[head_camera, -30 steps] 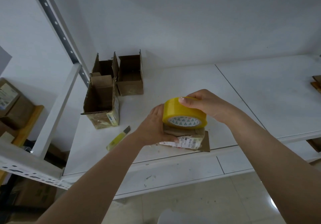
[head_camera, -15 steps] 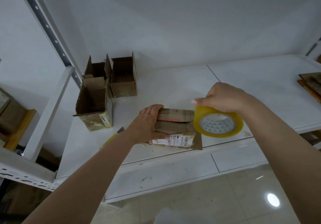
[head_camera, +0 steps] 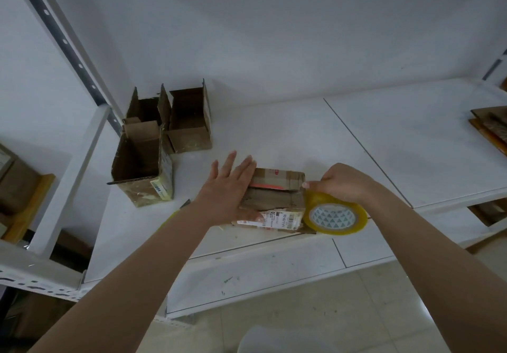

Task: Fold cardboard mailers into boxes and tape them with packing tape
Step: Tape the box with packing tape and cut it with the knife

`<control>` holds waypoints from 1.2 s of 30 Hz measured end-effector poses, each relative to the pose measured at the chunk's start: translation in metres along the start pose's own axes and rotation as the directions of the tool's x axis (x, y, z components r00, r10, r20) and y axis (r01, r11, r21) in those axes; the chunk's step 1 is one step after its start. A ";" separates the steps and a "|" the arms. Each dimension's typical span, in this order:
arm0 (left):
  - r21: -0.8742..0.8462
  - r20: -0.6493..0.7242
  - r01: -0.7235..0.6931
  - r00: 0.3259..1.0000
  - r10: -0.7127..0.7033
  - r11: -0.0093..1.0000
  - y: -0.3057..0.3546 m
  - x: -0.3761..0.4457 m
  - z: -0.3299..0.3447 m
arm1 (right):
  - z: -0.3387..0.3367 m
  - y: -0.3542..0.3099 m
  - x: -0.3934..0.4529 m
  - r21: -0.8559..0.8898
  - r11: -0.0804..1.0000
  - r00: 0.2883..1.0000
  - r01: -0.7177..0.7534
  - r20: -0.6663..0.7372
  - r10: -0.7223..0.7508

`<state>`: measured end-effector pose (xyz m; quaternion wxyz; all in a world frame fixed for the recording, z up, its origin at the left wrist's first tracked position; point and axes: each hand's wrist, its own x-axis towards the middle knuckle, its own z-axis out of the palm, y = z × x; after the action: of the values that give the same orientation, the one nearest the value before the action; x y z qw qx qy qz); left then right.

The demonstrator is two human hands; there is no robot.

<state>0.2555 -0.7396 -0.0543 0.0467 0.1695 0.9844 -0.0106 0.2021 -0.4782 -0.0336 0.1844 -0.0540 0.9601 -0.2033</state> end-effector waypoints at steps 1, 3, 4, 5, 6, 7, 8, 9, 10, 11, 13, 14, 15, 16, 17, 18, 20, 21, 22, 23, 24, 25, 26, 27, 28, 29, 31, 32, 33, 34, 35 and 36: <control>0.071 -0.021 -0.020 1.000 0.022 0.997 0.007 0.000 -0.002 | 0.001 0.001 0.001 0.018 1.000 1.000 0.004 0.000 -0.004; 0.047 -0.070 -0.115 0.990 0.119 0.992 0.026 -0.001 -0.001 | 0.003 0.003 0.003 0.054 0.998 1.000 0.020 -0.013 -0.019; -0.006 -0.058 -0.163 0.985 0.162 0.987 0.034 -0.001 0.002 | 0.005 0.004 0.004 0.077 0.997 0.999 0.028 -0.020 -0.027; -0.035 -0.029 -0.190 0.982 0.189 0.981 0.039 0.000 0.006 | 0.006 0.004 0.004 0.104 0.994 0.999 0.036 -0.021 -0.034; -0.029 -0.002 -0.191 0.982 0.191 0.981 0.041 0.000 0.009 | 0.006 0.004 0.004 0.132 0.990 0.999 0.042 -0.013 -0.041; -0.006 0.009 -0.182 0.983 0.182 0.983 0.040 0.002 0.011 | 0.006 0.005 0.004 0.160 0.986 0.999 0.044 -0.002 -0.044; 0.012 0.010 -0.174 0.985 0.174 0.985 0.039 0.004 0.012 | 0.005 0.005 0.004 0.188 0.981 0.999 0.042 0.011 -0.045; 0.015 0.015 -0.167 0.986 0.167 0.986 0.038 0.005 0.012 | 0.005 0.005 0.002 0.208 0.977 0.998 0.043 0.026 -0.049; 0.014 0.018 -0.167 0.986 0.166 0.986 0.038 0.006 0.012 | 0.004 0.003 0.001 0.216 0.975 0.998 0.048 0.039 -0.058; 0.014 0.013 -0.173 0.985 0.173 0.985 0.037 0.006 0.012 | 0.003 0.001 -0.001 0.214 0.975 0.997 0.059 0.044 -0.070; -0.037 -0.033 -0.195 0.981 0.193 0.980 0.036 0.003 0.011 | 0.002 -0.001 -0.001 0.198 0.978 0.996 0.066 0.046 -0.076; -0.133 -0.103 -0.210 0.975 0.197 0.969 0.036 -0.001 0.010 | 0.002 0.000 0.000 0.201 0.978 0.997 0.058 0.044 -0.068; -0.287 -0.223 -0.233 0.960 0.172 0.929 0.036 -0.007 0.008 | 0.001 0.001 0.001 0.201 0.979 0.998 0.045 0.043 -0.055; -0.452 -0.359 -0.250 0.930 0.082 0.856 0.034 -0.014 0.005 | 0.001 0.002 0.002 0.191 0.981 0.998 0.033 0.043 -0.042; -0.563 -0.482 -0.247 0.873 -0.071 0.789 0.030 -0.020 0.005 | 0.001 0.002 0.001 0.177 0.984 0.999 0.021 0.042 -0.029; -0.615 -0.558 -0.200 0.793 -0.242 0.763 0.022 -0.027 0.008 | 0.002 0.003 0.002 0.172 0.985 0.999 0.008 0.043 -0.015; -0.657 -0.542 0.045 0.666 -0.513 0.753 0.001 -0.040 0.018 | 0.003 0.002 0.003 0.171 0.985 0.999 -0.006 0.043 -0.002; -0.655 -0.469 0.209 0.641 -0.607 0.727 -0.011 -0.046 0.023 | 0.004 0.002 0.004 0.167 0.986 0.999 -0.005 0.043 -0.003; -0.610 -0.375 0.375 0.639 -0.672 0.698 -0.023 -0.052 0.030 | 0.004 0.001 0.005 0.164 0.987 0.999 -0.005 0.045 -0.002; -0.511 -0.263 0.531 0.652 -0.711 0.676 -0.033 -0.057 0.037 | 0.004 0.000 0.005 0.159 0.987 0.999 -0.007 0.047 -0.001; -0.375 -0.130 0.652 0.667 -0.734 0.659 -0.040 -0.061 0.042 | 0.005 -0.001 0.006 0.155 0.988 0.999 -0.009 0.051 0.001; -0.253 0.002 0.724 0.664 -0.748 0.642 -0.043 -0.063 0.046 | 0.005 -0.002 0.006 0.152 0.988 0.999 -0.011 0.054 0.002; -0.164 0.093 0.760 0.647 -0.757 0.629 -0.044 -0.063 0.051 | 0.005 -0.003 0.007 0.148 0.989 0.998 -0.012 0.056 0.004; -0.095 0.145 0.780 0.625 -0.767 0.618 -0.044 -0.064 0.055 | 0.006 -0.004 0.007 0.146 0.989 0.998 -0.012 0.058 0.004; -0.042 0.164 0.794 0.604 -0.780 0.607 -0.043 -0.064 0.057 | 0.006 -0.005 0.007 0.145 0.989 0.998 -0.011 0.059 0.002; -0.005 0.155 0.798 0.596 -0.788 0.602 -0.044 -0.064 0.057 | 0.007 -0.006 0.006 0.147 0.989 0.998 -0.007 0.057 -0.001; 0.001 0.103 0.780 0.622 -0.776 0.625 -0.049 -0.066 0.056 | 0.007 -0.006 0.005 0.151 0.989 0.998 0.002 0.054 -0.010; -0.044 0.071 0.765 0.644 -0.762 0.642 -0.052 -0.068 0.054 | 0.008 -0.006 0.005 0.150 0.989 0.998 0.005 0.055 -0.014; -0.127 0.032 0.742 0.666 -0.745 0.658 -0.054 -0.069 0.048 | 0.008 -0.006 0.004 0.148 0.989 0.998 0.007 0.057 -0.016; -0.253 -0.012 0.702 0.686 -0.728 0.666 -0.054 -0.070 0.041 | 0.008 -0.006 0.003 0.142 0.990 0.998 0.008 0.058 -0.017; -0.402 -0.073 0.630 0.702 -0.709 0.665 -0.050 -0.069 0.030 | 0.007 -0.006 0.003 0.134 0.991 0.998 0.010 0.059 -0.018; -0.537 -0.160 0.517 0.713 -0.683 0.666 -0.043 -0.065 0.019 | 0.007 -0.007 0.003 0.127 0.992 0.998 0.012 0.061 -0.020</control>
<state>0.3038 -0.8024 -0.0669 -0.0963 -0.1871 0.9490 0.2347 0.2022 -0.4879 -0.0380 0.2156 -0.0562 0.9386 -0.2634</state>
